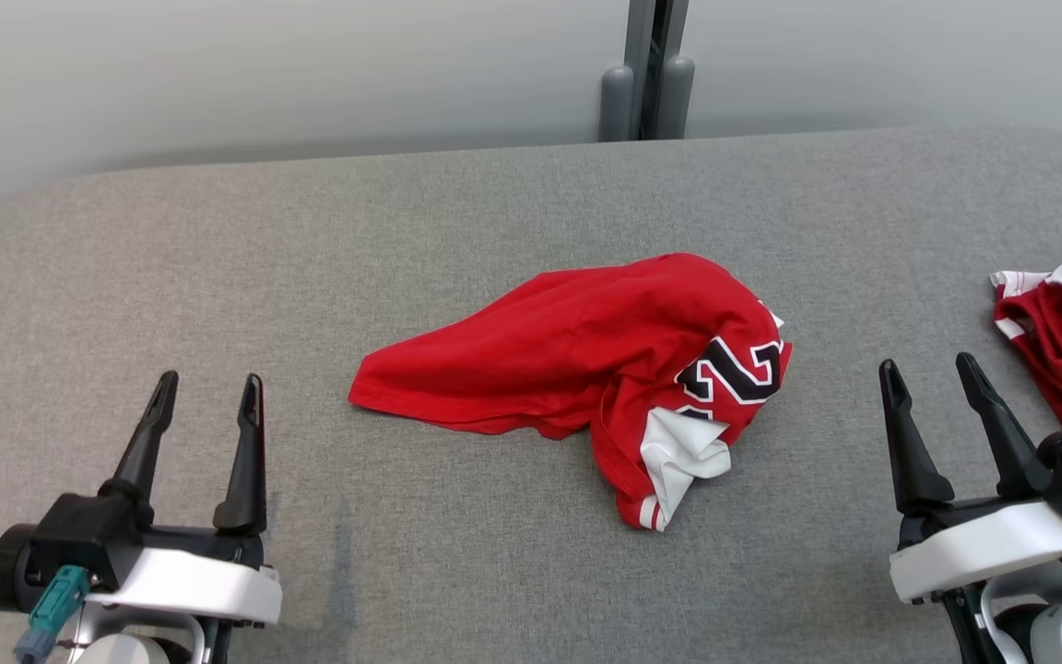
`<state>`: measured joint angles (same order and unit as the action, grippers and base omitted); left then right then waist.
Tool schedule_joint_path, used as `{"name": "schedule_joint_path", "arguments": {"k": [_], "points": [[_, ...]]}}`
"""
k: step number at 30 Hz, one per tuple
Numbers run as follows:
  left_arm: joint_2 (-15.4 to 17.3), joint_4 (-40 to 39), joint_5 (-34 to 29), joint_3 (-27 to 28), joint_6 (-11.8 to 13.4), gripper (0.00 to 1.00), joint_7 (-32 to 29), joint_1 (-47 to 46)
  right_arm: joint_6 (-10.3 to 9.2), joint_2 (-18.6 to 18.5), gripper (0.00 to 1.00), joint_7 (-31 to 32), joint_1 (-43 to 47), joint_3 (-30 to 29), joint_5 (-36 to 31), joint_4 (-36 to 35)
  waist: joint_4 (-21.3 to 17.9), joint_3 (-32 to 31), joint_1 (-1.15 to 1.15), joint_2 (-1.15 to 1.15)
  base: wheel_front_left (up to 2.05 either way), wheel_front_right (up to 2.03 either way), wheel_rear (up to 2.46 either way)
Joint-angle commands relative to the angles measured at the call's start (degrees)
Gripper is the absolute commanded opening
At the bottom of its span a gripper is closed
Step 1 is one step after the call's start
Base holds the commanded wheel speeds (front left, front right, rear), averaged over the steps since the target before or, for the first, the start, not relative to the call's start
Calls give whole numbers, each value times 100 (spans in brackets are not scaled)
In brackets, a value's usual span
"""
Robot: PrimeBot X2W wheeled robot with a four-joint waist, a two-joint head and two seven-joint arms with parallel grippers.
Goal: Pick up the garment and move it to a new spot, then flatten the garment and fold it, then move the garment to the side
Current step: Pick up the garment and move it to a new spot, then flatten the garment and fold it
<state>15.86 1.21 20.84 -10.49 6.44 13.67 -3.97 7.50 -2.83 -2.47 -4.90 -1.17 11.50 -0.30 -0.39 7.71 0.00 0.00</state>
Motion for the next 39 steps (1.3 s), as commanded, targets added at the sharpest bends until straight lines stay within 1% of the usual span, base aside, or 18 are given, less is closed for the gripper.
{"name": "schedule_joint_path", "arguments": {"k": [1, 16, 30, 39], "points": [[38, -57, -11, -20, 53, 100, -86, 106, -2, -20, 100, 38, 104, -15, -38, -39, 8, -105, 0, 0, 0, 0, 0], [133, -328, -50, -169, 205, 100, -405, 595, -2, -20, 100, 189, 524, -118, -163, -227, 9, -524, 0, 0, 0, 0, 0], [165, -441, -31, -221, 283, 100, -500, 655, -2, -20, 100, 253, 600, -168, -107, -325, 5, -546, 0, 0, 0, 0, 0], [189, -438, -24, -260, 323, 100, -548, 584, -2, -20, 100, 196, 539, -157, -85, -261, 21, -515, 0, 0, 0, 0, 0]]}}
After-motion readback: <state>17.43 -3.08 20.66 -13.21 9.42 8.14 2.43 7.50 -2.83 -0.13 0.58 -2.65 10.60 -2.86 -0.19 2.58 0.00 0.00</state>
